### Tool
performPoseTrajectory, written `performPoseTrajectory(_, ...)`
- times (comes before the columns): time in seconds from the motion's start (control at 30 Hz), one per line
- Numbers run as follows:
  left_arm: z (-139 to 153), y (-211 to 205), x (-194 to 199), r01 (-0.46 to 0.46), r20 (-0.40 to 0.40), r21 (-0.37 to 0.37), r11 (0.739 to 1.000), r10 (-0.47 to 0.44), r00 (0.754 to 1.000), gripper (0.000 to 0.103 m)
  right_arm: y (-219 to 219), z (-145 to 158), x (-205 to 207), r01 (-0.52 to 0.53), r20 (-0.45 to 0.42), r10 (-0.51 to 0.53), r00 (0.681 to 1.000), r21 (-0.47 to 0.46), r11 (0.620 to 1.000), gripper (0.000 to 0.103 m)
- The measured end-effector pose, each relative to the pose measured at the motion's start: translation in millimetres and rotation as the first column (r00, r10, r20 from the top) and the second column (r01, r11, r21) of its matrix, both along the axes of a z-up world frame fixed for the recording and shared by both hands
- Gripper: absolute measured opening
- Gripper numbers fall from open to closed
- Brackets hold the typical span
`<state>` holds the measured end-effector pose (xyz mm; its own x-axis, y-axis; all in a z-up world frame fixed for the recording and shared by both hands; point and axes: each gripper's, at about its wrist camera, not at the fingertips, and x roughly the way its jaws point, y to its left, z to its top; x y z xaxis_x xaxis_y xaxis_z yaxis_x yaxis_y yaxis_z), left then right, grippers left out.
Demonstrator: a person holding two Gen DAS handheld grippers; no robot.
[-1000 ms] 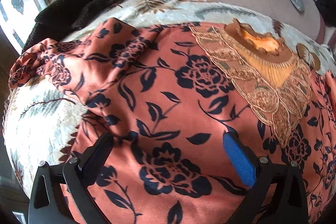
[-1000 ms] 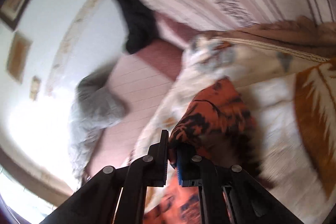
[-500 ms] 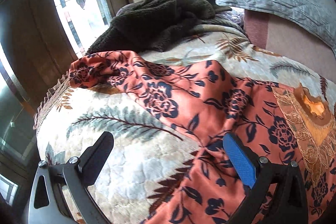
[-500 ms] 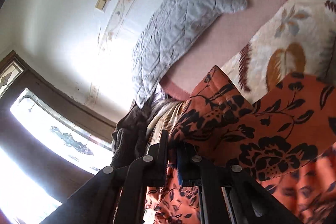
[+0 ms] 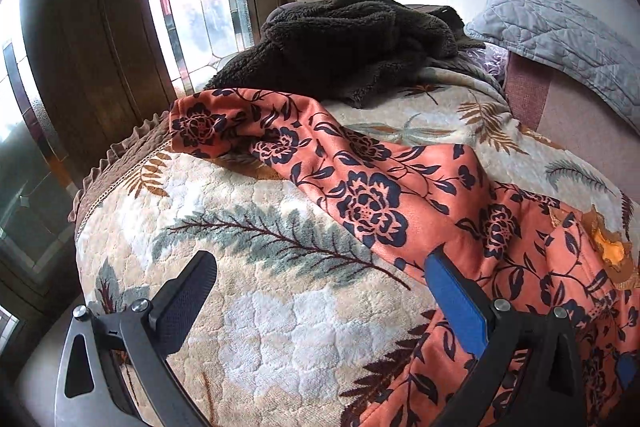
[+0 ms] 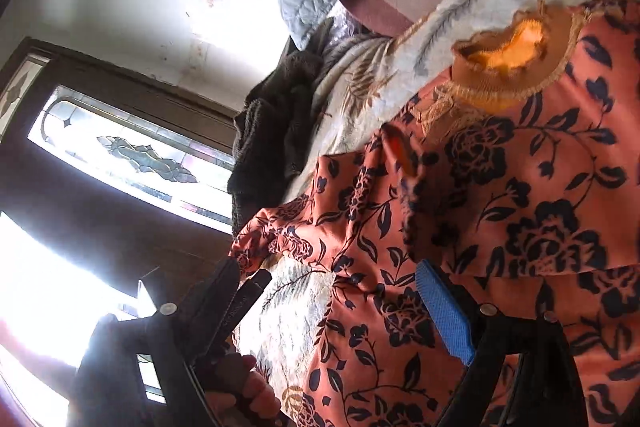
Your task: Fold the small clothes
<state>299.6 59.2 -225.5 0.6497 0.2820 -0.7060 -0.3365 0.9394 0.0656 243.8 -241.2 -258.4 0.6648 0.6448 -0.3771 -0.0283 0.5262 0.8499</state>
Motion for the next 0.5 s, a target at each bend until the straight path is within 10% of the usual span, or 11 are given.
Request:
performPoseTrajectory(0.13,4,-27,-3,0.086,0.036,-0.005,0.996,-0.086,0.996,0.103,-44,13,-17,0.110,0.013,-0.109,0.994,-0.082,0.991,0.089)
performPoseTrajectory(0.33,17,-70,-18,0.183,0.141,0.024,0.983,-0.184,0.973,0.103,-96,-22,-23,0.278,-0.138,-0.289,0.947,-0.096,0.956,0.038)
performPoseTrajectory(0.5,14,-107,-17,0.248,0.160,0.094,0.964,-0.261,0.952,0.103,-137,-29,-30,0.409,-0.198,-0.419,0.886,-0.089,0.908,0.036)
